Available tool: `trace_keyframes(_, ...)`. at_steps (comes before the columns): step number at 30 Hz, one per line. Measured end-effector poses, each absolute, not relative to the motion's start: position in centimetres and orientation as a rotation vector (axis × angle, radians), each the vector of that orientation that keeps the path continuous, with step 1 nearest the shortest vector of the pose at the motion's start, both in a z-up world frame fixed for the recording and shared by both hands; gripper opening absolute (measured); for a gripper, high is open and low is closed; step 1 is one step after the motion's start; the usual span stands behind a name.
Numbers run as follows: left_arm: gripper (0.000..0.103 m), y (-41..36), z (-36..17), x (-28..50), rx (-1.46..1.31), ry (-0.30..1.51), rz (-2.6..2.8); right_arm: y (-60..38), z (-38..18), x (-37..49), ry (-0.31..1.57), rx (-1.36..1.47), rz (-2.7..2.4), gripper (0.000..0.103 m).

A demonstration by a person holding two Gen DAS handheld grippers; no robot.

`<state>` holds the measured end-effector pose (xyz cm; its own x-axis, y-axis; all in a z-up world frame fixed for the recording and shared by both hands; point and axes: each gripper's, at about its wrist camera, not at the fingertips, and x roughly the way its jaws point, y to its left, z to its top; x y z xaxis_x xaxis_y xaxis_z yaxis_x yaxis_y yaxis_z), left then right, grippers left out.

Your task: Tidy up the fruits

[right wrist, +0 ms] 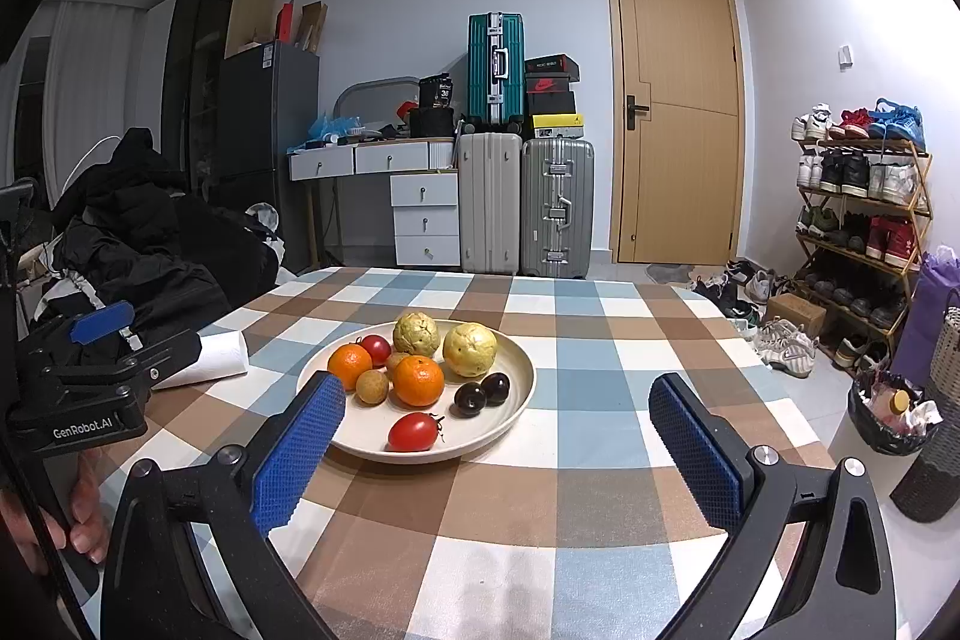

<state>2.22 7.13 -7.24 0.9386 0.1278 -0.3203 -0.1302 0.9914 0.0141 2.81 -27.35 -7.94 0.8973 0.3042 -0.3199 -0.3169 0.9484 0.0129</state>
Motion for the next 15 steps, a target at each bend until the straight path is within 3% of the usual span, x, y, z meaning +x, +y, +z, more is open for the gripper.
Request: trace_keyframes(15, 0.102, 7.20, -7.07, 1.77, -0.009, 0.321, 0.134, -27.34, -7.95, 2.83, 0.324, -0.040, 0.322, 0.103)
